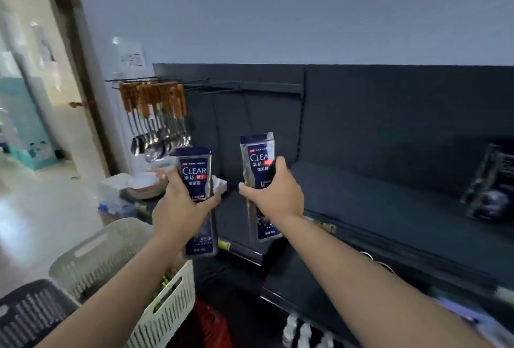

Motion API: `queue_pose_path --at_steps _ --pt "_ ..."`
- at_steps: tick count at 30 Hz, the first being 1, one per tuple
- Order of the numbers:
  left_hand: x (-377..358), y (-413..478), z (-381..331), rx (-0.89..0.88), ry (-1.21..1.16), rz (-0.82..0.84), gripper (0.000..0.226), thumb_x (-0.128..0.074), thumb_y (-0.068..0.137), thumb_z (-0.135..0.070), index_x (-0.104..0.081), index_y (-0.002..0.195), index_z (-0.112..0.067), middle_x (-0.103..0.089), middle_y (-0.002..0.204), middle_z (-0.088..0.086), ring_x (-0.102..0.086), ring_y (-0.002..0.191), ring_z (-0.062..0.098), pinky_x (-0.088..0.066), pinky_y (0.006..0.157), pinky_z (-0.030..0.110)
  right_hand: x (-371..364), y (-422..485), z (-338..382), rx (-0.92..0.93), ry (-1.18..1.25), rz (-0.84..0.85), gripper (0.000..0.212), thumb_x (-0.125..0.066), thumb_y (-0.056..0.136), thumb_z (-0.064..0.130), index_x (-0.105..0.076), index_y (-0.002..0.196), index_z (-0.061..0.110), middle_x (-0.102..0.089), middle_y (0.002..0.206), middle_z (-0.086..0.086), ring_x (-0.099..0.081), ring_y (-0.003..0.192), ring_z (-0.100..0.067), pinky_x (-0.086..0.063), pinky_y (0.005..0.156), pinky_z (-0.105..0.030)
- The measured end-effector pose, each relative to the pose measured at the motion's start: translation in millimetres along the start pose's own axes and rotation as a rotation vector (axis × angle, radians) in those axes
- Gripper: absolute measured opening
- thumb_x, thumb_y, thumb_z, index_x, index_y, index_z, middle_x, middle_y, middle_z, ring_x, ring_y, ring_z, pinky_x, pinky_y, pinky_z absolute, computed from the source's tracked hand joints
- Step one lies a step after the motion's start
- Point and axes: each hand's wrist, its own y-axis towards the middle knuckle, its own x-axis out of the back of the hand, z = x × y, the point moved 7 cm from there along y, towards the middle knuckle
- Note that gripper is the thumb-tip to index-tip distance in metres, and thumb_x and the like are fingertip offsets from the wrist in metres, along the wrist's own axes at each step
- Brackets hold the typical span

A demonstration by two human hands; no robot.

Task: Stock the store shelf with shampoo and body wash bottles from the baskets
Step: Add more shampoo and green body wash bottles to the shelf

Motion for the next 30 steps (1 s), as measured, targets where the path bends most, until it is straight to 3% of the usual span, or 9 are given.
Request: queue_pose_path --at_steps 8,17,21,25,30 --pt "-93.1 -40.7 -152.2 -0.318 -0.216 0.24 0.094 -0.081 0.071 -0.047 -0.023 0.139 -0.015 -0.062 0.122 0.011 -0.062 0.102 0.04 -0.041 0.073 0.039 177.0 -25.0 -104.6 -0.217 -0.216 -0.338 0.06 -0.074 0.067 0.052 -0.037 0.101 0.021 -0.056 0.097 0.002 -0.056 0.084 -0.021 -0.044 0.063 -0.033" --pt "-207.6 -117.5 -316.5 -0.453 -0.407 0.45 0.094 -0.083 0.071 -0.042 -0.02 0.137 -0.019 -0.06 0.123 0.008 -0.063 0.1 0.037 -0.046 0.076 0.039 355.7 -68.0 -222.1 -0.383 -0.226 -0.659 0.064 -0.081 0.066 0.048 -0.043 0.11 0.02 -0.057 0.101 0.001 -0.058 0.09 -0.022 -0.051 0.073 -0.038" --pt "-260.3 -146.1 -374.8 -0.418 -0.464 0.504 0.099 -0.083 0.071 -0.041 -0.016 0.141 -0.021 -0.057 0.129 0.007 -0.061 0.104 0.036 -0.046 0.078 0.038 400.2 -73.8 -268.4 -0.409 -0.211 -0.676 0.069 -0.084 0.067 0.045 -0.043 0.117 0.019 -0.051 0.102 0.008 -0.051 0.091 -0.015 -0.045 0.075 -0.031" --pt "-306.7 -161.2 -422.2 -0.394 -0.52 0.562 0.103 -0.085 0.069 -0.039 -0.012 0.141 -0.03 -0.056 0.132 0.004 -0.063 0.101 0.032 -0.049 0.08 0.038 423.0 -68.6 -310.2 -0.419 -0.169 -0.641 0.063 -0.086 0.064 0.042 -0.045 0.107 0.024 -0.055 0.102 0.008 -0.054 0.091 -0.013 -0.042 0.07 -0.026" --pt "-347.8 -173.5 -464.4 -0.405 -0.54 0.594 0.101 -0.088 0.066 -0.036 -0.013 0.134 -0.036 -0.061 0.119 -0.001 -0.064 0.092 0.024 -0.053 0.074 0.039 423.4 -52.0 -346.3 -0.433 -0.154 -0.562 0.066 -0.088 0.062 0.036 -0.043 0.109 0.025 -0.054 0.106 0.008 -0.055 0.094 -0.013 -0.046 0.071 -0.026"
